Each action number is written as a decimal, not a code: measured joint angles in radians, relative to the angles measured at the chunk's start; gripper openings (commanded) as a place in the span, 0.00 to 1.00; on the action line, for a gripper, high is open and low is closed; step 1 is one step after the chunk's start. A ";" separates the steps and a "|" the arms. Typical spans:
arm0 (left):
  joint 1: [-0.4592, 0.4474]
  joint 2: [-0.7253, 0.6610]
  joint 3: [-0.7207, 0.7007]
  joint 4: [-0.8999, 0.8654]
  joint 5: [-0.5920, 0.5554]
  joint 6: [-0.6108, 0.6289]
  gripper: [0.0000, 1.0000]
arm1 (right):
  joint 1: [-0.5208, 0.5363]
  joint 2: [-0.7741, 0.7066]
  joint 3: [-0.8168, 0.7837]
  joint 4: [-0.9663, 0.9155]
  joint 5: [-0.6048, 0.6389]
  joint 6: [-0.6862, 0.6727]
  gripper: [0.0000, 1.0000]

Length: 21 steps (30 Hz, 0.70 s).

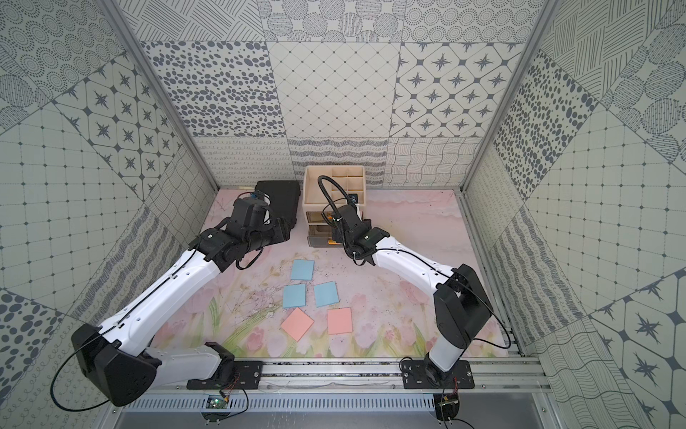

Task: Please put the sticky notes in the drawer by color
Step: Place the sticky notes in the drawer.

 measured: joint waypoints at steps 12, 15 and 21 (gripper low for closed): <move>0.000 0.000 -0.006 0.000 0.000 -0.001 0.61 | -0.002 0.000 -0.009 0.026 0.003 -0.002 0.86; 0.000 -0.002 -0.007 0.000 0.000 -0.001 0.61 | -0.002 -0.009 -0.010 0.024 0.004 -0.002 0.86; 0.000 -0.019 -0.021 0.000 -0.003 -0.005 0.61 | -0.001 -0.134 -0.008 -0.031 0.000 0.013 0.84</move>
